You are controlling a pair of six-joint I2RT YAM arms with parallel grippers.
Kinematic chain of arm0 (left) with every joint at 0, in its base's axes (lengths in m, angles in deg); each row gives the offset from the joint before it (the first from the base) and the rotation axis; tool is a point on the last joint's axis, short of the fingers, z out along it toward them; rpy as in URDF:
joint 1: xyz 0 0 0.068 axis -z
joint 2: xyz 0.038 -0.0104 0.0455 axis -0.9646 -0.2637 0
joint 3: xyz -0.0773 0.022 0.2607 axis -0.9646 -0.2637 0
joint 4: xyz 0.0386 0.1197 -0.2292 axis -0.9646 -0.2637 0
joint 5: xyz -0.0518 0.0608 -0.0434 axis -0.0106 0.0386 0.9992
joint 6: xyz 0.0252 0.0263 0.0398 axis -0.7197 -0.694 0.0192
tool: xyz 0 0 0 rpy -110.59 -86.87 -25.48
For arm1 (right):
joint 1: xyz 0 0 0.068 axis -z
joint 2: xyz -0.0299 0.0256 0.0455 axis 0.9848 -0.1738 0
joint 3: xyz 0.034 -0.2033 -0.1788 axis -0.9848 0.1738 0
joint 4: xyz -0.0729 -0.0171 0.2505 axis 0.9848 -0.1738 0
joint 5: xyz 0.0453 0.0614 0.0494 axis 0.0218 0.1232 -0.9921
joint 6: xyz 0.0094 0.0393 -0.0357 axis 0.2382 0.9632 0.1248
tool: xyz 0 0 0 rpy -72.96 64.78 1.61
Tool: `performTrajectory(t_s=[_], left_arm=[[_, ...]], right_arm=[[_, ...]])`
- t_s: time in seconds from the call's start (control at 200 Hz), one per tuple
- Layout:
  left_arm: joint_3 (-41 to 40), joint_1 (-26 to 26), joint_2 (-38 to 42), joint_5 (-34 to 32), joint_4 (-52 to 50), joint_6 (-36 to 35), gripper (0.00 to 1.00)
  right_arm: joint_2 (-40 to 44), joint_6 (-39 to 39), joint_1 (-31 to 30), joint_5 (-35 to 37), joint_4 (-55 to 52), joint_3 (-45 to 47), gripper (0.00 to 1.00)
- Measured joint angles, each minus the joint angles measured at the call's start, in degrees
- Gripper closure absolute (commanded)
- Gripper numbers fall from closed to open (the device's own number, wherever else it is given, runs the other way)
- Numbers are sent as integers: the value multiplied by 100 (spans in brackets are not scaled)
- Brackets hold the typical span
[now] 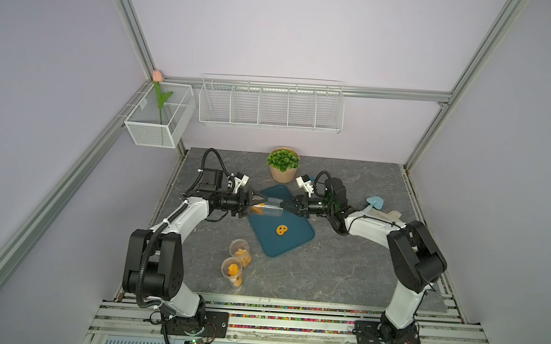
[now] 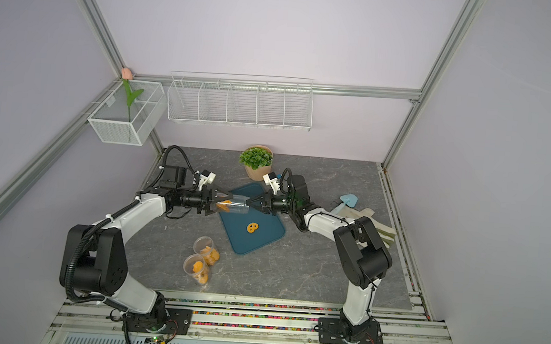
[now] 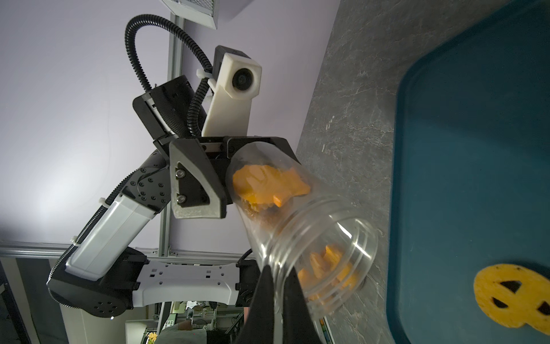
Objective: Pour the cookies out of the jar
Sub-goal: Pour the cookies in the jar onto the tray.
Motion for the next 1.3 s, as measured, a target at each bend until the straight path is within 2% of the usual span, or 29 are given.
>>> performTrajectory(t_s=[0.11, 0.3, 0.375, 0.41, 0.495, 0.565, 0.675, 0.825, 0.95, 1.09, 1.16, 1.3], left_arm=[[-42, -28, 4, 22, 81, 61, 22], [-57, -59, 4, 37, 127, 131, 37], [-61, -59, 4, 48, 157, 142, 37], [-63, -59, 4, 48, 164, 142, 39], [-66, -61, 9, 44, 160, 109, 41], [-66, -74, 35, 28, 81, 15, 41], [-46, -92, 57, -46, -149, -179, 41], [240, -96, 22, -535, -831, -654, 41], [446, -92, -157, -691, -949, -787, 42], [697, 20, -459, -1043, -1274, -1051, 42], [756, 68, -531, -1086, -1329, -1108, 43], [960, 284, -535, -1613, -1698, -1384, 42]], right_arm=[[9, 0, 44, -7, 4, 24, 94], [24, 24, 61, -24, 39, 26, 94], [24, 26, 74, -26, 39, 33, 92], [24, 31, 76, -26, 37, 37, 86], [24, 39, 76, -9, -57, 55, 66], [28, -50, 90, 22, -313, 79, 41], [144, -476, 136, 149, -1163, 83, 21], [625, -1582, 234, 599, -3058, -212, 19], [1147, -2304, 264, 885, -4068, -509, 18], [1547, -2691, 264, 1019, -4575, -549, 18], [1580, -2778, 264, 1051, -4728, -535, 18], [1580, -2876, 264, 1123, -4977, -461, 18]])
